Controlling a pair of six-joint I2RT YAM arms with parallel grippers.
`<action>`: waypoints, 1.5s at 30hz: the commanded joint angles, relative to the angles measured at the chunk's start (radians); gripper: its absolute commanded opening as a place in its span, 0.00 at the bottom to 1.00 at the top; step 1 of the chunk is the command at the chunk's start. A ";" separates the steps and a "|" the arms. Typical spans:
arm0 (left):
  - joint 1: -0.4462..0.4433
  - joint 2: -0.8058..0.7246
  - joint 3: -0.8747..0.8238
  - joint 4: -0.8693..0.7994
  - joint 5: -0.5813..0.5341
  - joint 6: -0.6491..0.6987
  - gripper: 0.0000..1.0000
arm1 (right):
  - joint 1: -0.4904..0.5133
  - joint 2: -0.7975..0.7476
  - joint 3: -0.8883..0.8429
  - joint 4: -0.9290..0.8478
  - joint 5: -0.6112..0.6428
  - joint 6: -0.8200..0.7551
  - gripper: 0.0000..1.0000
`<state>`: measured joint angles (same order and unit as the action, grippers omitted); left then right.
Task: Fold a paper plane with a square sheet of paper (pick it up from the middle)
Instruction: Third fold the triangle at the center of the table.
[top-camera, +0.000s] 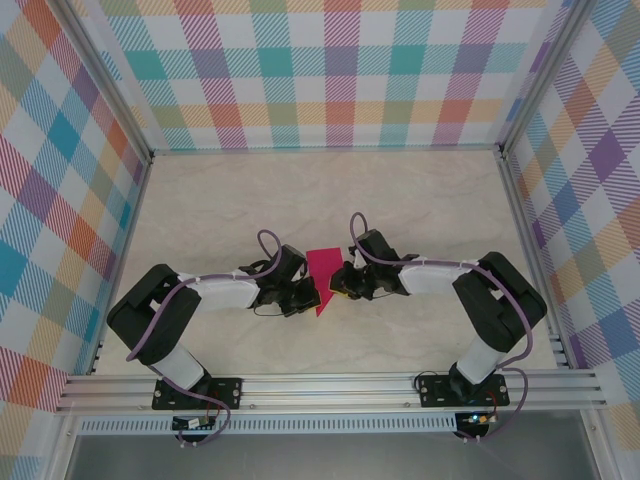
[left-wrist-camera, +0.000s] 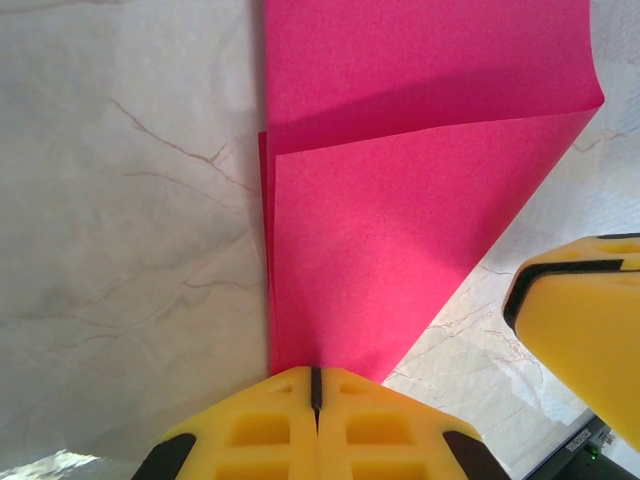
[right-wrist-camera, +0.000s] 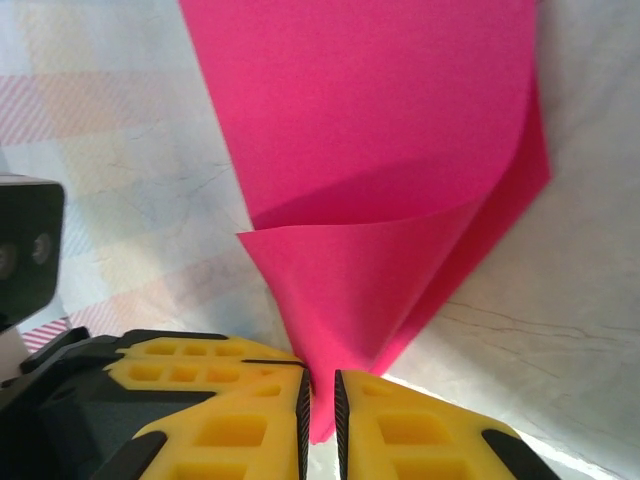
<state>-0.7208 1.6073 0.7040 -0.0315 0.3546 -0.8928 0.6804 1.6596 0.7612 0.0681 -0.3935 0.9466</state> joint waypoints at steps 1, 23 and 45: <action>-0.012 0.003 0.022 -0.029 -0.011 0.019 0.01 | -0.004 0.014 -0.014 0.114 -0.049 0.026 0.17; -0.012 0.005 0.025 -0.042 -0.026 0.014 0.01 | -0.004 0.061 -0.061 0.179 -0.069 0.037 0.16; -0.011 -0.009 0.038 -0.051 -0.022 0.015 0.01 | -0.004 0.088 -0.045 0.124 -0.035 0.023 0.16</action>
<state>-0.7208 1.6073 0.7136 -0.0540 0.3458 -0.8928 0.6804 1.7351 0.7101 0.2127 -0.4377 0.9794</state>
